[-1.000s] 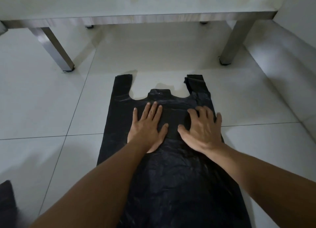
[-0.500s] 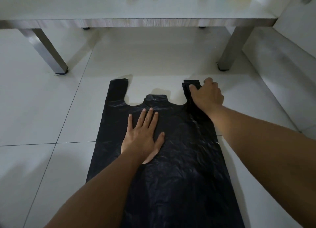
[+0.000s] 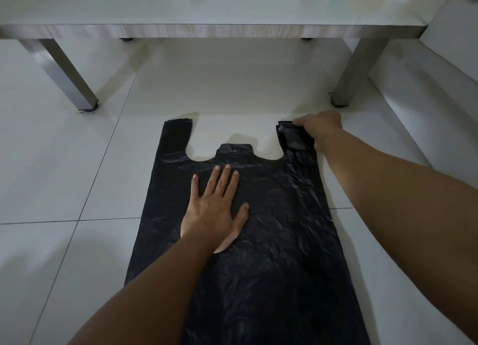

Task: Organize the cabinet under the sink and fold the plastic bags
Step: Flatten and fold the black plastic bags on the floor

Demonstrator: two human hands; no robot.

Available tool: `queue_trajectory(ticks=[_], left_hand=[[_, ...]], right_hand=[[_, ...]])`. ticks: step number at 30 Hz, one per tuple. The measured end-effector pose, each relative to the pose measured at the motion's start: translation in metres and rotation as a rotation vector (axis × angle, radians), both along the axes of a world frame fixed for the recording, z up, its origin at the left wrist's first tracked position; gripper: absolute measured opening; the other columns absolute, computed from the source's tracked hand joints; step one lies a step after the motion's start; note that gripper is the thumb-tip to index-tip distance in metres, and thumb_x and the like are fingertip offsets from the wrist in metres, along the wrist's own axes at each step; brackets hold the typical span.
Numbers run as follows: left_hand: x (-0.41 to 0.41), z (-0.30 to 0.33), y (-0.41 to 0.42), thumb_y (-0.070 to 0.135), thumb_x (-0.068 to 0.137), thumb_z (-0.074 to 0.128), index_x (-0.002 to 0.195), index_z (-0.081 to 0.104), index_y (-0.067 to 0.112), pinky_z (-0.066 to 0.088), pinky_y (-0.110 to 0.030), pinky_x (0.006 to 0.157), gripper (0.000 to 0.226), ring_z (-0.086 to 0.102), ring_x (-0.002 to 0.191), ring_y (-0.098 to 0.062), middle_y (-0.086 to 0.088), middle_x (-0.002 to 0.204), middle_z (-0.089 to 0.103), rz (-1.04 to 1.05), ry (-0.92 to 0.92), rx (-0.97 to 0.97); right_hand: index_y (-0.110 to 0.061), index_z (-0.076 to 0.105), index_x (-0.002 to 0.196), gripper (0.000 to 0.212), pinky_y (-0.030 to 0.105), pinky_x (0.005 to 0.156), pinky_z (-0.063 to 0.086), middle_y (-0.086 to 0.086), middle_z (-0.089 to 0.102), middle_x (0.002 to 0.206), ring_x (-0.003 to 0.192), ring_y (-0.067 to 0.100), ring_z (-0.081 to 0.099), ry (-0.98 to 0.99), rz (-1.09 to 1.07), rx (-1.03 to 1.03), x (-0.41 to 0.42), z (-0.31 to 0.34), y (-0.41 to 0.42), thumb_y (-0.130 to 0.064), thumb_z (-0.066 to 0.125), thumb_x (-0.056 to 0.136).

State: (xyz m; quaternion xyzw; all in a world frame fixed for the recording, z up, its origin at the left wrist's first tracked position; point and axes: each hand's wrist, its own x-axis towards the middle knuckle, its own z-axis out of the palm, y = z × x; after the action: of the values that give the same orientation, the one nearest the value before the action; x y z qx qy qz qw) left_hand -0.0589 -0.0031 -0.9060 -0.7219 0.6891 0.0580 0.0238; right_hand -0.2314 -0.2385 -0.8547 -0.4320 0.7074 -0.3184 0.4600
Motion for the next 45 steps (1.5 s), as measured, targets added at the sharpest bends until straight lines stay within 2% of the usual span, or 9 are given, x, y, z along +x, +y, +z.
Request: queue_trajectory(ticks=[4,8,11,14,18,22,28,36,45], left_hand=[[0.000,-0.001,0.000,0.061,0.094,0.002,0.151,-0.020,0.023,-0.007,-0.054,0.118,0.072,-0.025,0.145,-0.016,0.003,0.159,-0.025,0.002,-0.003,-0.002],[0.000,-0.001,0.000,0.061,0.094,0.002,0.151,-0.020,0.024,-0.007,-0.053,0.118,0.072,-0.025,0.145,-0.016,0.003,0.159,-0.025,0.002,-0.002,-0.005],[0.000,-0.001,0.000,0.061,0.094,0.003,0.152,-0.019,0.024,-0.007,-0.053,0.118,0.072,-0.025,0.145,-0.015,0.004,0.159,-0.024,0.003,0.001,-0.008],[0.000,-0.001,0.000,0.061,0.094,0.003,0.152,-0.019,0.023,-0.008,-0.053,0.118,0.072,-0.025,0.145,-0.016,0.003,0.159,-0.025,0.004,0.002,-0.008],[0.000,0.000,0.001,0.060,0.095,0.004,0.152,-0.018,0.023,-0.008,-0.053,0.118,0.072,-0.025,0.145,-0.015,0.003,0.159,-0.024,0.005,0.003,-0.012],[-0.001,0.000,0.000,0.060,0.095,0.005,0.152,-0.017,0.024,-0.008,-0.053,0.118,0.072,-0.024,0.146,-0.015,0.004,0.159,-0.023,0.011,0.007,-0.010],[0.000,0.001,0.000,0.061,0.094,0.005,0.153,-0.015,0.023,-0.006,-0.054,0.118,0.073,-0.022,0.146,-0.016,0.003,0.160,-0.022,0.011,0.005,0.001],[-0.001,0.000,0.000,0.059,0.095,0.007,0.153,-0.016,0.022,-0.007,-0.053,0.118,0.073,-0.021,0.147,-0.016,0.002,0.160,-0.022,0.023,0.006,0.013],[0.002,0.005,-0.003,0.055,0.099,0.011,0.153,-0.015,0.020,-0.007,-0.053,0.119,0.069,-0.022,0.146,-0.017,0.000,0.160,-0.021,0.009,0.008,0.087]], right_hand=[[0.002,0.065,0.111,0.062,0.048,0.086,0.058,0.016,0.068,0.112,0.097,0.030,0.067,-0.251,-0.001,0.048,-0.003,-0.007,-0.027,-0.010,0.090,0.056],[-0.009,0.057,0.123,0.065,0.047,0.091,0.056,0.015,0.063,0.122,0.106,0.028,0.064,-0.288,-0.087,-0.133,-0.001,0.004,-0.033,0.006,0.079,0.063],[-0.010,0.045,0.141,0.070,0.033,0.102,0.048,0.008,0.054,0.135,0.118,0.023,0.057,-0.058,-0.054,-0.218,0.000,0.016,-0.021,0.001,0.069,0.076],[-0.010,0.042,0.142,0.057,0.022,0.099,0.040,0.004,0.050,0.133,0.120,0.019,0.050,0.238,0.052,-0.345,-0.002,0.016,0.014,0.000,0.055,0.088],[-0.005,0.051,0.135,0.039,0.037,0.106,0.035,0.013,0.053,0.138,0.127,0.032,0.048,0.567,0.408,-0.605,-0.002,-0.015,0.062,-0.012,0.044,0.097],[-0.021,0.004,0.158,0.069,0.055,0.119,-0.002,0.002,-0.004,0.165,0.152,0.027,-0.006,0.966,0.789,-0.278,-0.006,-0.047,0.070,-0.058,0.015,0.101],[-0.029,-0.010,0.156,0.078,0.063,0.115,-0.009,-0.001,-0.016,0.164,0.150,0.027,-0.018,1.045,0.817,-0.193,-0.005,-0.046,0.062,-0.072,0.005,0.093],[-0.028,-0.003,0.156,0.069,0.063,0.118,0.000,0.003,-0.010,0.165,0.151,0.031,-0.009,1.055,0.766,-0.319,0.003,-0.047,0.159,-0.061,0.010,0.098],[-0.034,-0.005,0.156,0.073,0.061,0.118,-0.004,0.001,-0.011,0.165,0.151,0.027,-0.013,1.063,0.775,-0.285,-0.006,-0.054,0.163,-0.069,0.004,0.093]])
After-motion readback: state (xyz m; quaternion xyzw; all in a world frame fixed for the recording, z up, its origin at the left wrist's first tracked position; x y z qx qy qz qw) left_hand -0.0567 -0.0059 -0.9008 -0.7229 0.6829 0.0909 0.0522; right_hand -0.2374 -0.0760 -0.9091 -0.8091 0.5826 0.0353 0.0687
